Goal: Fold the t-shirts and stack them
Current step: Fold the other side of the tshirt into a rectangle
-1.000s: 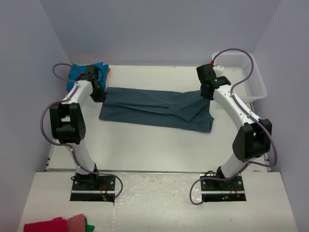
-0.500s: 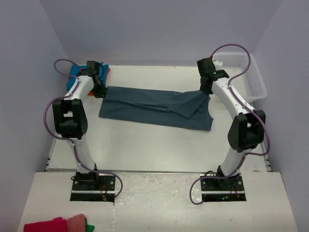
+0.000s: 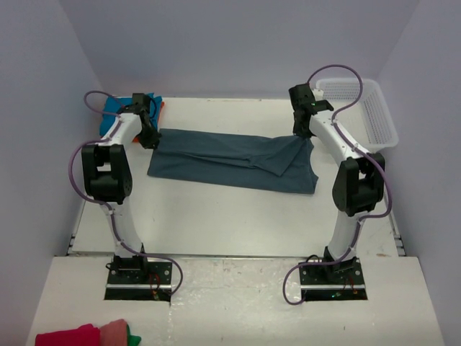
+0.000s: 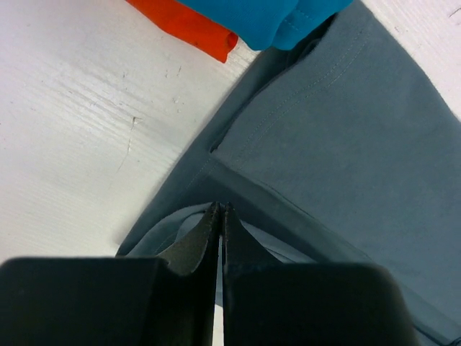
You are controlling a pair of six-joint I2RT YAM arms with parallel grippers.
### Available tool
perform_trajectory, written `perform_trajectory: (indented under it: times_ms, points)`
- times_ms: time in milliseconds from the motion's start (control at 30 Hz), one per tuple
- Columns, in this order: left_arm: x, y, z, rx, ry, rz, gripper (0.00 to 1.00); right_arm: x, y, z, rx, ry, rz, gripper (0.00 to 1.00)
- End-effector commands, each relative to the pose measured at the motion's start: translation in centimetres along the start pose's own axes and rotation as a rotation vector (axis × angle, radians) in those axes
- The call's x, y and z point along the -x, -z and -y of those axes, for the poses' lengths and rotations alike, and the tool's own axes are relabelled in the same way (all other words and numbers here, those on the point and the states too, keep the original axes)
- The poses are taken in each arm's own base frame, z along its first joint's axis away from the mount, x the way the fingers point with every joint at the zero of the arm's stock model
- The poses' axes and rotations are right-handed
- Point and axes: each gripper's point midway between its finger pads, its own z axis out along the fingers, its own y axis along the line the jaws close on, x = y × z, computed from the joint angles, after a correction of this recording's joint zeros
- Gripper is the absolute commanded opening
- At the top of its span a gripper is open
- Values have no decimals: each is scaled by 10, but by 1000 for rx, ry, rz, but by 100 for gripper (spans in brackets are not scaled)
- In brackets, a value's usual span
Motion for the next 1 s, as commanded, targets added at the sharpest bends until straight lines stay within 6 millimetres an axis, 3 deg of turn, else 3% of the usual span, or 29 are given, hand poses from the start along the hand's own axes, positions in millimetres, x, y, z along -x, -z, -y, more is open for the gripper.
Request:
perform_trajectory:
  times_ms: [0, 233, 333, 467, 600, 800, 967]
  points:
    - [13, 5, 7, -4, 21, 33, 0, 23, 6, -7, 35, -5, 51, 0]
    - [12, -1, 5, 15, 32, 22, 0, 26, 0, -12, 40, 7, 44, 0]
    - [14, 2, 5, 13, 37, 43, 8, 25, -2, -12, 41, 7, 40, 0]
    - [21, 9, 2, 13, 42, 85, 33, 22, -5, -15, 52, 11, 28, 0]
    - [44, 39, 0, 14, 42, 232, 50, 21, -8, -15, 50, 15, 24, 0]
    - [43, 81, 32, -32, -63, 355, 52, 23, -9, -17, 53, 9, 32, 0]
    - [10, 82, 67, -158, -130, 265, 49, 28, -12, -20, 59, 7, 35, 0]
